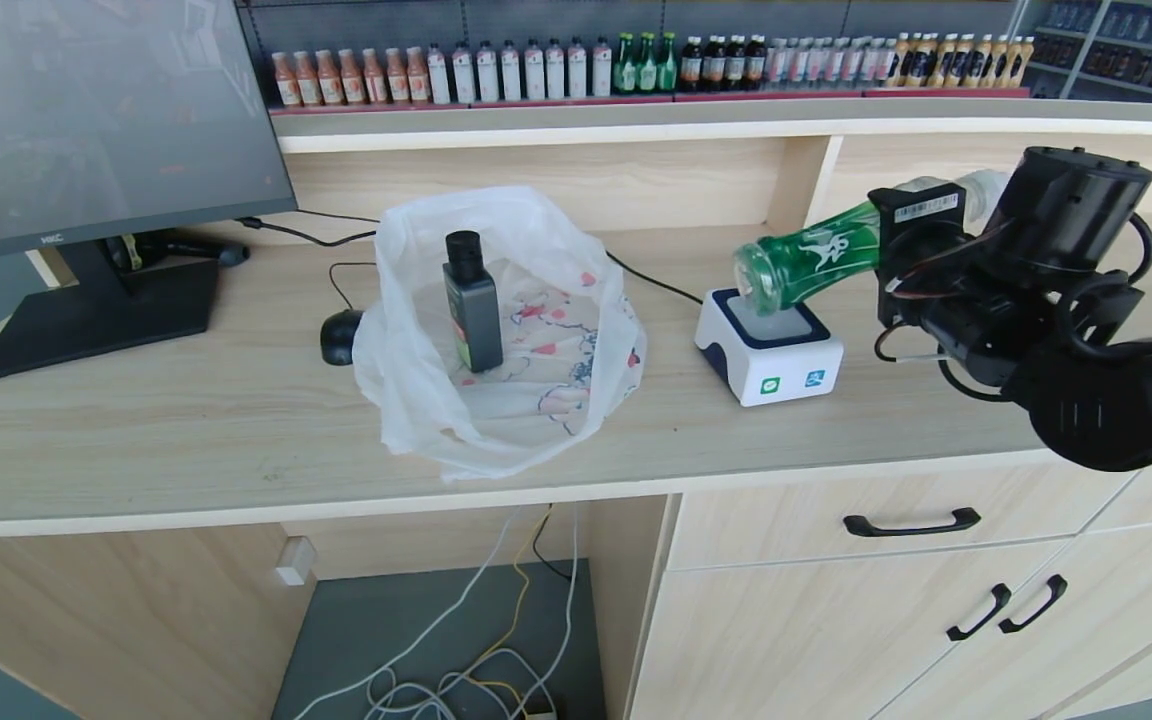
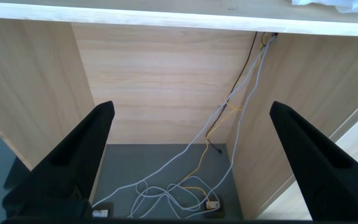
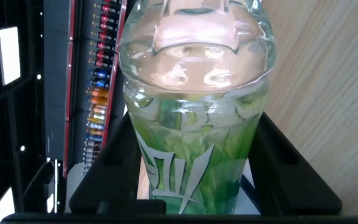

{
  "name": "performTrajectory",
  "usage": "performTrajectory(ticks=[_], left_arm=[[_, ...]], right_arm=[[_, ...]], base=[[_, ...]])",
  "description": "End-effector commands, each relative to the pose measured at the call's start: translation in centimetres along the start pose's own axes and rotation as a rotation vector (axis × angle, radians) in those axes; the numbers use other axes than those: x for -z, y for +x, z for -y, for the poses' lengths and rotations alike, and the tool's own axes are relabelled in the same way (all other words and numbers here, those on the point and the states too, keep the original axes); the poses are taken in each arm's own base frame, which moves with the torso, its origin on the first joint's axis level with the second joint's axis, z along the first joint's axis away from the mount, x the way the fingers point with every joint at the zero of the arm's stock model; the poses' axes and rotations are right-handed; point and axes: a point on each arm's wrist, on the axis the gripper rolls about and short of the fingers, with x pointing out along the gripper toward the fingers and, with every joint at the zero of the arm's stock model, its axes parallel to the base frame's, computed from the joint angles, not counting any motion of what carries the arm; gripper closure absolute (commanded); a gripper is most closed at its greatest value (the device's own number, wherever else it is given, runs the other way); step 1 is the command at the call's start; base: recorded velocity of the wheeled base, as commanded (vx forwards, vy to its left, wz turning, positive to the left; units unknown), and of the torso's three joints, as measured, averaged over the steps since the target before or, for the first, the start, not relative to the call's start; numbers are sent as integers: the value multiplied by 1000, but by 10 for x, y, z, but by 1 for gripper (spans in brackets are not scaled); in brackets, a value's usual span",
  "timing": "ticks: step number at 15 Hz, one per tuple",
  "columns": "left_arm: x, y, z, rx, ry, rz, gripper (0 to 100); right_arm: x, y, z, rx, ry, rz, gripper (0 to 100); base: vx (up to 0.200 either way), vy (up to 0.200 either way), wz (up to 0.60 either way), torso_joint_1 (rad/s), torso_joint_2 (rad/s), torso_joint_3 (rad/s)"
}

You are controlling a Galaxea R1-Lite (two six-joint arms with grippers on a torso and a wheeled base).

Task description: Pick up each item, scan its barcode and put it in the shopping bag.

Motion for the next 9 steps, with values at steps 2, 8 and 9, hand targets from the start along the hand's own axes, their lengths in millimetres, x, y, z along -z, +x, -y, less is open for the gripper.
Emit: performTrajectory(ticks=[2,8,9], left_arm=[[0,0,0,0,0,1,0],[0,0,0,0,0,0,0],[0,0,0,0,0,0,0]], right_arm=[[-5,-14,-24,-67,-25,-5,100],[-1,-55,-71,-229,-240,-80,100],[0,-62,-77,-263,-347,-83,100]], base=[[0,0,0,0,0,0],[0,0,0,0,0,0],[0,0,0,0,0,0]])
